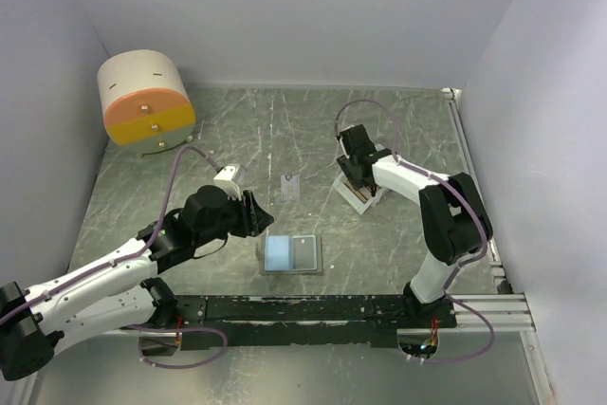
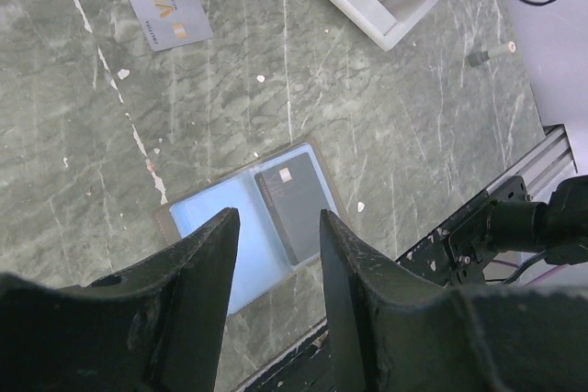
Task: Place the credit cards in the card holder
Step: Pick up the credit card from the storage box.
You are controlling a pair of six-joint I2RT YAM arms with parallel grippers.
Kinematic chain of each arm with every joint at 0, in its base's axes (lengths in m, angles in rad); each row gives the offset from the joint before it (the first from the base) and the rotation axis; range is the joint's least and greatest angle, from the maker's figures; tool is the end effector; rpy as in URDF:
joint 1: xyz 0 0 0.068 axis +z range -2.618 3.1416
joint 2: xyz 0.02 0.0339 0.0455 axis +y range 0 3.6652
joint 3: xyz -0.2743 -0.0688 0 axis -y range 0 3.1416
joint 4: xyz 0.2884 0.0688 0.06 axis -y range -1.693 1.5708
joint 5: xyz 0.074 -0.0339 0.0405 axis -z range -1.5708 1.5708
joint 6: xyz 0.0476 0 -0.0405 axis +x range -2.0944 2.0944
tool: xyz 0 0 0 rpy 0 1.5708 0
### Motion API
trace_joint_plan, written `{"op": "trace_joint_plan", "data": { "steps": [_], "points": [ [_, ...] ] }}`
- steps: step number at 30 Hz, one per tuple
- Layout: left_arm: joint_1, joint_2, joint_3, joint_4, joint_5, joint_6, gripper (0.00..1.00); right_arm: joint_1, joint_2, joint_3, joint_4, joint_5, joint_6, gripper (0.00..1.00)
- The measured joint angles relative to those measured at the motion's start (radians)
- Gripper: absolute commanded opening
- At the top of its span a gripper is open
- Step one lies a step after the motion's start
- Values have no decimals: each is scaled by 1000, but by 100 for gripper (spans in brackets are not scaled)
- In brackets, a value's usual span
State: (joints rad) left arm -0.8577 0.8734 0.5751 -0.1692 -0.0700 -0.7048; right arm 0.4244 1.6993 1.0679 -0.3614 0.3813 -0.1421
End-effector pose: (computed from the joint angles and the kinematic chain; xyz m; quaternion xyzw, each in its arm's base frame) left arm 0.1632 -0.1836 0.2416 0.0467 0.8501 -0.3477 0.3929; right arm 0.3608 0.1436 0.1648 -0.2112 0.9188 -0.1405 0.3026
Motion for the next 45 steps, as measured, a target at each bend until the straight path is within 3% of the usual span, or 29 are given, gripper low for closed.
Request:
{"op": "trace_joint_plan", "data": {
  "steps": [13,23,32,38,43,45],
  "points": [
    [0,-8,0,-1,-20,9,52,-12,81,-43,152,79,-107,49],
    [0,-2,0,-1,-24,10,51,-13,86,-77,201,83,-119,20],
    [0,8,0,-1,-24,10,51,-13,24,-75,157,83,-96,20],
    [0,11,0,-1,-24,10,51,-13,13,-45,98,79,-72,10],
    [0,11,0,-1,-23,10,51,-13,1,-35,72,77,-56,22],
    [0,11,0,-1,-24,10,51,-13,1,-27,56,71,-51,0]
  ]
}}
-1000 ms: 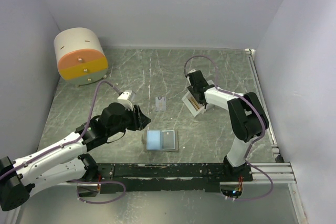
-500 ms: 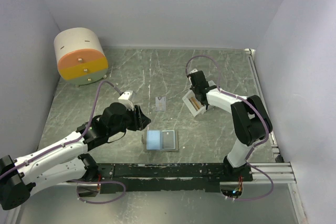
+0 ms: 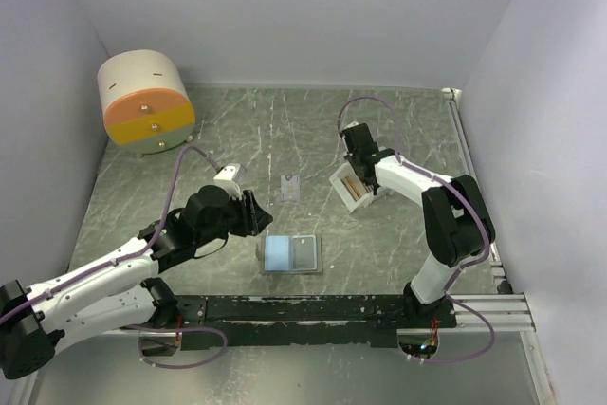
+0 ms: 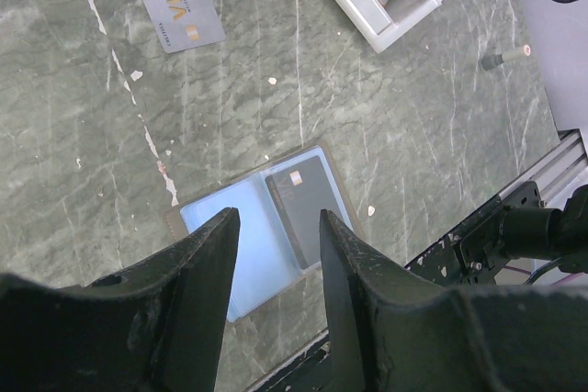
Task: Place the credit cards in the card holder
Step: Pick up the credit card from the storage box.
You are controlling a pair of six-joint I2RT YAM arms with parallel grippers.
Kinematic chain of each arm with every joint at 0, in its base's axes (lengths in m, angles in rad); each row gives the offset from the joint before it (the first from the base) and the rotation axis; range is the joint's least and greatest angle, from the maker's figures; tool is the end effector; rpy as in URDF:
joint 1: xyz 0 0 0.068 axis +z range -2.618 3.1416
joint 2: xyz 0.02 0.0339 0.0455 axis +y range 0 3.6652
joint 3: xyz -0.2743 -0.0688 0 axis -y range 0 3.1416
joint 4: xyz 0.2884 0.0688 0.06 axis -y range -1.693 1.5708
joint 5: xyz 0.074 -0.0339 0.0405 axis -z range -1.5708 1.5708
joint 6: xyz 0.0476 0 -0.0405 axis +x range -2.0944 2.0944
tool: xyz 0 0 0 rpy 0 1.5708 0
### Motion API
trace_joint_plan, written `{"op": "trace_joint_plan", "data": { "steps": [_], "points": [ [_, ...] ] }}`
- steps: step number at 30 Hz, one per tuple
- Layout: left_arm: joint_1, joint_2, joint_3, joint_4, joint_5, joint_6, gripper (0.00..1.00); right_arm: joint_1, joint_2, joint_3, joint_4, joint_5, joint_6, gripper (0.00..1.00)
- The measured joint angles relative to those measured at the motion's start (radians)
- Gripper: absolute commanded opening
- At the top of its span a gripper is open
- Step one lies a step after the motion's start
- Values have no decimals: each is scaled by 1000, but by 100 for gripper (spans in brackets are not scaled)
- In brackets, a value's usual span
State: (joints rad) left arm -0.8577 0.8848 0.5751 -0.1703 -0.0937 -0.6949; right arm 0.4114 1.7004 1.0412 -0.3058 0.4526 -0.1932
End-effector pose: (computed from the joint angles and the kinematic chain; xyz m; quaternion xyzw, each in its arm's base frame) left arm 0.1649 -0.1838 0.2389 0.0452 0.8531 -0.3345 0.3978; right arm 0.3627 0.1356 0.1603 -0.2130 0.9079 -0.1812 0.3123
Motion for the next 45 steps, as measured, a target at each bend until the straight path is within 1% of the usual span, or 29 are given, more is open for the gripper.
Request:
{"op": "trace_joint_plan", "data": {
  "steps": [13,16,23,32,37,41,45],
  "points": [
    [0,0,0,0,0,0,51,-3,-37,12,-26,-16,6,0],
    [0,0,0,0,0,0,52,-3,-36,27,-63,-14,24,0],
    [0,0,0,1,4,0,53,-2,-48,134,-193,-11,101,0],
    [0,26,0,6,31,-11,52,1,-156,144,-251,-19,159,0],
    [0,37,0,23,82,-47,52,5,-214,144,-282,-45,205,0],
    [0,49,0,49,130,-92,51,11,-323,144,-292,-106,252,0],
    [0,63,0,87,181,-150,50,15,-465,119,-262,-191,302,0]
  ]
}}
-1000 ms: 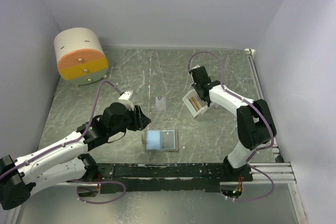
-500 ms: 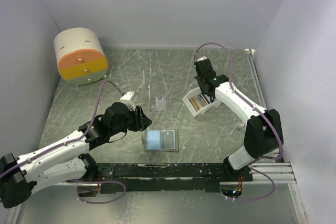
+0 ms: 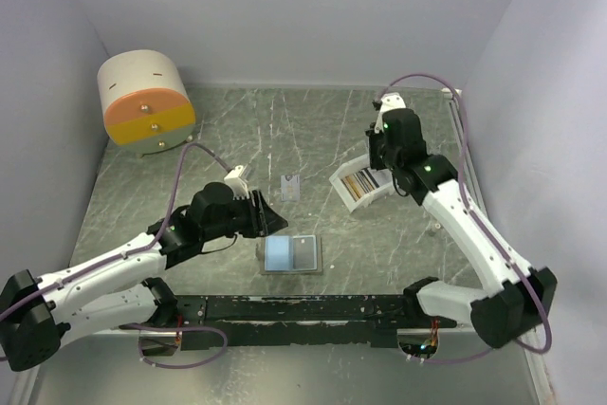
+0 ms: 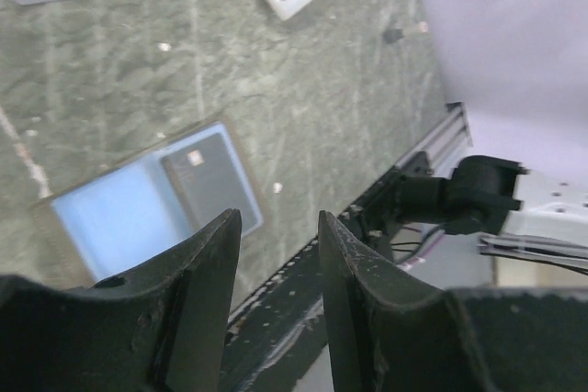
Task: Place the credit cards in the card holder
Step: Pick up the credit card from the storage box.
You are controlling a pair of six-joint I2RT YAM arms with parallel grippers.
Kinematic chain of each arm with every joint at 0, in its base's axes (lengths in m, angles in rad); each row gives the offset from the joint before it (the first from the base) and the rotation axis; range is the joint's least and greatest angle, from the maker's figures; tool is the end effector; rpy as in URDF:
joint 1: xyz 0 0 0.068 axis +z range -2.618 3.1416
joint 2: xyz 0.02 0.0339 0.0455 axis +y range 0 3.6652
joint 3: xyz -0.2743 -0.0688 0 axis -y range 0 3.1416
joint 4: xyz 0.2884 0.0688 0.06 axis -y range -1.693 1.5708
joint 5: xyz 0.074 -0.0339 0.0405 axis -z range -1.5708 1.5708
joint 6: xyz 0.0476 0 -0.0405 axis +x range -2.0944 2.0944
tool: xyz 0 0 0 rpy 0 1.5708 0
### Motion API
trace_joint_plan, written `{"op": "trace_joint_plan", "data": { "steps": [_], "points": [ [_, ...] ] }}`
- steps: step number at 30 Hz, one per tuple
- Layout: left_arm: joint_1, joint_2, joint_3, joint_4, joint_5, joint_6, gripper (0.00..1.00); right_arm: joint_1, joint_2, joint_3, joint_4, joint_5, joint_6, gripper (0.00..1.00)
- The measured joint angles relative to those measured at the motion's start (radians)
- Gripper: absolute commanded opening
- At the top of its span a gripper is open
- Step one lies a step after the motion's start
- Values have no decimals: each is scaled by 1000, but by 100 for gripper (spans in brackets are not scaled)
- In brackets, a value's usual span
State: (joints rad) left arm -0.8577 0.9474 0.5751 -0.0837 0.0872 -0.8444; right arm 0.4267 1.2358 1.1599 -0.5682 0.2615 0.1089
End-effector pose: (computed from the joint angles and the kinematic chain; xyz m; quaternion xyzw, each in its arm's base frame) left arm 0.1665 -0.1989 0.2337 0.0287 0.8477 -0.4218 0.3206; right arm 0.2945 0.1204 0.3385 -0.0828 0.8850 0.0048 0.4582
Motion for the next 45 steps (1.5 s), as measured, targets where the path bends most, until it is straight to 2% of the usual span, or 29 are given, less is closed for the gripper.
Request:
{"op": "trace_joint_plan", "data": {
  "steps": [10,16,20,25,30,36,45],
  "points": [
    [0,44,-50,272,135,-183,53,1,-302,-253,167,-327,207,0],
    [0,43,-126,439,144,-262,58,3,-484,-444,301,-514,385,0],
    [0,25,-160,496,130,-283,58,5,-557,-535,420,-610,509,0],
    [0,24,-166,570,126,-298,59,5,-600,-645,579,-705,673,0],
    [0,51,-169,645,127,-313,59,5,-602,-685,650,-757,769,0],
    [0,130,-189,740,149,-342,60,6,-618,-726,751,-806,843,0],
    [-4,173,-197,846,177,-360,58,6,-633,-780,785,-830,884,0]
  ]
}}
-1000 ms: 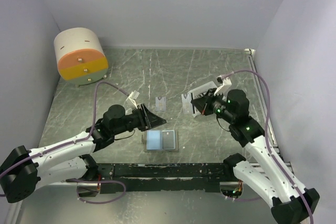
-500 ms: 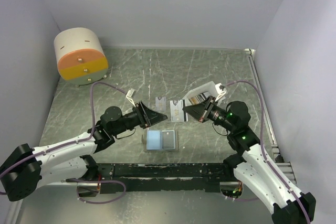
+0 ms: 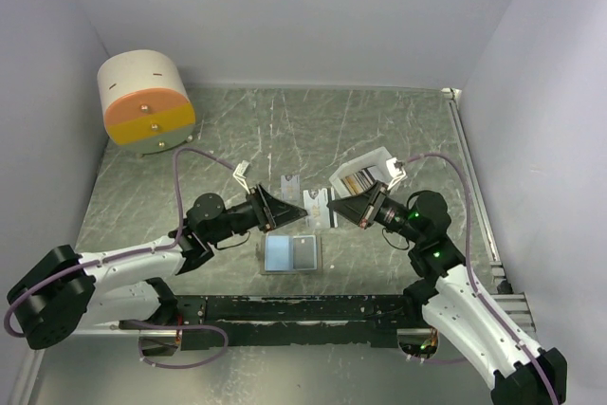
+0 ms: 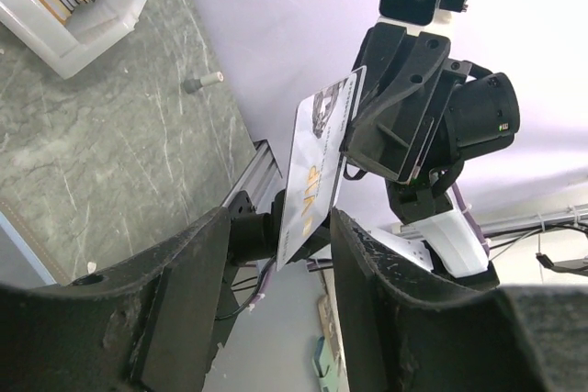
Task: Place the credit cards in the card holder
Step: Pick up the credit card from the storage box.
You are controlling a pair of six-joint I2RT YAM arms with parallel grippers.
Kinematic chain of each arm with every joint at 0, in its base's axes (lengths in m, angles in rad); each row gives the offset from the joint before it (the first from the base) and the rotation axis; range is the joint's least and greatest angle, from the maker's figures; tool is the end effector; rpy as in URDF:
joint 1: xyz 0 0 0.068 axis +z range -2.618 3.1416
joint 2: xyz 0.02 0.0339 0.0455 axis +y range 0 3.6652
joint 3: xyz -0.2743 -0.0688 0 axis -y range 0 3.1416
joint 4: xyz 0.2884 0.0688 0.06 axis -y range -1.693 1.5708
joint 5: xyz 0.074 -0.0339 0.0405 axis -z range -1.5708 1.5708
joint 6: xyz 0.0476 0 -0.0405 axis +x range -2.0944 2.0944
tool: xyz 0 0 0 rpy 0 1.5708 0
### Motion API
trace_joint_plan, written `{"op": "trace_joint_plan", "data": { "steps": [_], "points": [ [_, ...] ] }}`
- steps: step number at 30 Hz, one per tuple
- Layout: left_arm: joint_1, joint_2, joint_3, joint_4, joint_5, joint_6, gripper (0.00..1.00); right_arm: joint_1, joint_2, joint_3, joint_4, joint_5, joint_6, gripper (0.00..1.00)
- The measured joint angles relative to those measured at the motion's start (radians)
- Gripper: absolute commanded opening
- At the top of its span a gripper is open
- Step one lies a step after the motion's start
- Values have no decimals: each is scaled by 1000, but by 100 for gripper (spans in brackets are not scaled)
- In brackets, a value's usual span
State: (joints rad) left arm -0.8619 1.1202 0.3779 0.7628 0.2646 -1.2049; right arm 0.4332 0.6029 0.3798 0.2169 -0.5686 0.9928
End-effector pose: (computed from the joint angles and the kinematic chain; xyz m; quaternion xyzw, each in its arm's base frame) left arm 0.1686 -0.2157 0.2121 -0.0255 0.6996 -0.6555 0.2832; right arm 0.1732 0.1084 0.2630 -0.0020 0.7089 0.5931 0.3817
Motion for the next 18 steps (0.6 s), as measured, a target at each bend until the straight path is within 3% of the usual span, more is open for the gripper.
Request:
{"op": "trace_joint_plan", "data": {
  "steps": [6,13,18],
  "points": [
    [-19,41,0,20,1,0,49,1,-1,-21,26,-16,21,0],
    [-31,71,6,33,6,-5,7,5,3,-46,35,-21,27,0],
    [-31,42,-4,41,6,-4,7,5,3,-45,-15,8,-10,0]
  ]
}}
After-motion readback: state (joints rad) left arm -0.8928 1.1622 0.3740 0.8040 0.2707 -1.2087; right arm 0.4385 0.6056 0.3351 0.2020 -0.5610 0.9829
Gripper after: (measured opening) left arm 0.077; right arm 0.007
